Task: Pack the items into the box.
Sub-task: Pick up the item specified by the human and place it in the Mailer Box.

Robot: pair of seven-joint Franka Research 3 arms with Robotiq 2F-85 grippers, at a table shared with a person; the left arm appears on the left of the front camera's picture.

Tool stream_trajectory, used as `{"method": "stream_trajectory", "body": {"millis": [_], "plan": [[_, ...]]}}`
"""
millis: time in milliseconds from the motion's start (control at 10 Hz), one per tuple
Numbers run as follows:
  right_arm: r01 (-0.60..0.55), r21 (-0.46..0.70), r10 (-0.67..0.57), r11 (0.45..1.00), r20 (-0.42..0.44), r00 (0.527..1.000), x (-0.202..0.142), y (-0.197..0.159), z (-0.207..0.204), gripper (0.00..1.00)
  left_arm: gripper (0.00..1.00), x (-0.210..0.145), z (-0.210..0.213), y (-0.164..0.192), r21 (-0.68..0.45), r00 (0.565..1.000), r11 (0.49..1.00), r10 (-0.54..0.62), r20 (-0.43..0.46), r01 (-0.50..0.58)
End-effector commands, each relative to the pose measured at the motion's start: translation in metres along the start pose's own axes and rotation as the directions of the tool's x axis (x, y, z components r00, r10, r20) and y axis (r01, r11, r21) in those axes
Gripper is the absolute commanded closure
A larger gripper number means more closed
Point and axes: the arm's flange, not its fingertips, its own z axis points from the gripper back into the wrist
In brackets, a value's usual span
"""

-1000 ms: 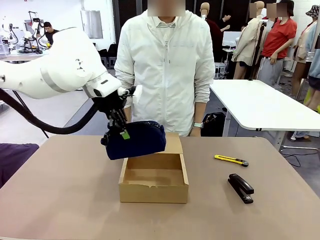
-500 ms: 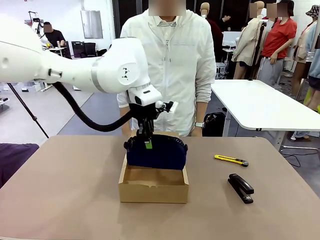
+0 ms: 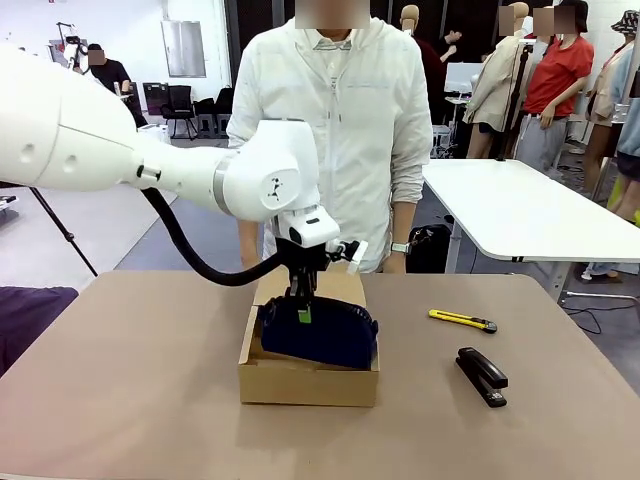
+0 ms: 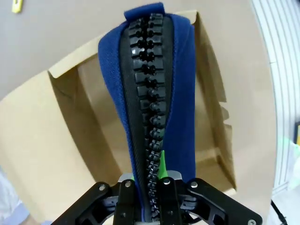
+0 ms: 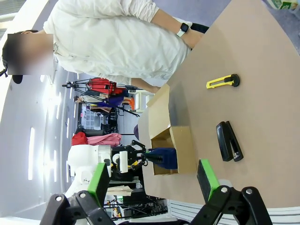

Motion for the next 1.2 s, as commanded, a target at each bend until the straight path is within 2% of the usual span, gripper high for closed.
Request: {"method": "stream_trajectory", "body": {"millis": [0,100,200,800,900,1000,1100], "plan": [[0.001,0.023,-0.002,1.000,0.004,1.000,0.001,0.002,0.000,0.00,1.00,-0.015,-0.019,-0.009,-0.018,0.999,0.999,0.032,0.016,-0.031],[0.001,0.023,-0.002,1.000,0.004,1.000,0.001,0.002,0.000,0.00,1.00,-0.017,-0.028,-0.011,-0.074,0.999,0.997,0.033,0.044,-0.029],[0.001,0.023,-0.002,1.000,0.004,1.000,0.001,0.002,0.000,0.00,1.00,-0.018,-0.037,-0.011,-0.101,0.999,0.994,0.045,0.030,-0.042],[0.001,0.023,-0.002,1.000,0.004,1.000,0.001,0.002,0.000,0.00,1.00,-0.012,-0.041,-0.019,-0.066,0.999,0.998,0.027,0.047,-0.024],[0.001,0.023,-0.002,1.000,0.004,1.000,0.001,0.002,0.000,0.00,0.42,-0.011,-0.040,-0.020,-0.067,0.998,0.998,0.017,0.053,-0.013],[0.001,0.023,-0.002,1.000,0.004,1.000,0.001,0.002,0.000,0.00,0.00,-0.011,-0.040,-0.021,-0.072,0.999,0.997,0.022,0.045,-0.019],[0.001,0.023,-0.002,1.000,0.004,1.000,0.001,0.002,0.000,0.00,0.00,-0.011,-0.039,-0.023,-0.068,0.999,0.997,0.023,0.039,-0.020]]}}
